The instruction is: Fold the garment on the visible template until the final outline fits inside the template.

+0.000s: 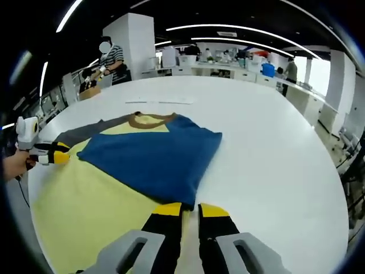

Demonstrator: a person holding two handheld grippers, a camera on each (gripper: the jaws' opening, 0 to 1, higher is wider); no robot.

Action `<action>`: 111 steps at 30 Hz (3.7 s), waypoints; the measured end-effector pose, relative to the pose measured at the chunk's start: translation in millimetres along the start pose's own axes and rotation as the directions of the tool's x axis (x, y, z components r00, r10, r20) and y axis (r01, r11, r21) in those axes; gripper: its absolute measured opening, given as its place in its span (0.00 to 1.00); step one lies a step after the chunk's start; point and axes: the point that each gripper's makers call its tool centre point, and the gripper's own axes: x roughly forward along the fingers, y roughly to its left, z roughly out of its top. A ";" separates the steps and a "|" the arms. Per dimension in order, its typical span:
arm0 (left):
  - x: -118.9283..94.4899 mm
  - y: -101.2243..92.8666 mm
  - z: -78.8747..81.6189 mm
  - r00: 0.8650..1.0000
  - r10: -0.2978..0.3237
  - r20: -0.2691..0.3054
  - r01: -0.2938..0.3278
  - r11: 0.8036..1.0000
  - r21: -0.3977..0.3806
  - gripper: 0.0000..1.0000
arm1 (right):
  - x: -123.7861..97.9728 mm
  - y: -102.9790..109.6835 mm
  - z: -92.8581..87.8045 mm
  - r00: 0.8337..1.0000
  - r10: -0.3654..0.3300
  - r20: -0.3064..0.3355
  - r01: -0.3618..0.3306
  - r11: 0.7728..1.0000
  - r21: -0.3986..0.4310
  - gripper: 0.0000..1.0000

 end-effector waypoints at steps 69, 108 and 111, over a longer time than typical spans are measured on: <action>-122.8 198.3 -29.5 0.919 0.388 0.072 -0.354 0.891 -0.285 0.77 | -134.7 108.0 22.5 0.880 0.436 0.188 -0.401 0.894 -0.199 0.99; -126.7 241.8 -80.1 0.819 0.566 -0.097 -0.544 0.709 -0.449 0.10 | -137.4 91.3 10.7 0.907 0.379 0.183 -0.352 0.921 -0.166 0.87; -126.3 241.7 -80.7 0.820 0.563 -0.103 -0.544 0.711 -0.445 0.09 | -137.3 91.6 10.8 0.907 0.378 0.186 -0.351 0.922 -0.161 0.84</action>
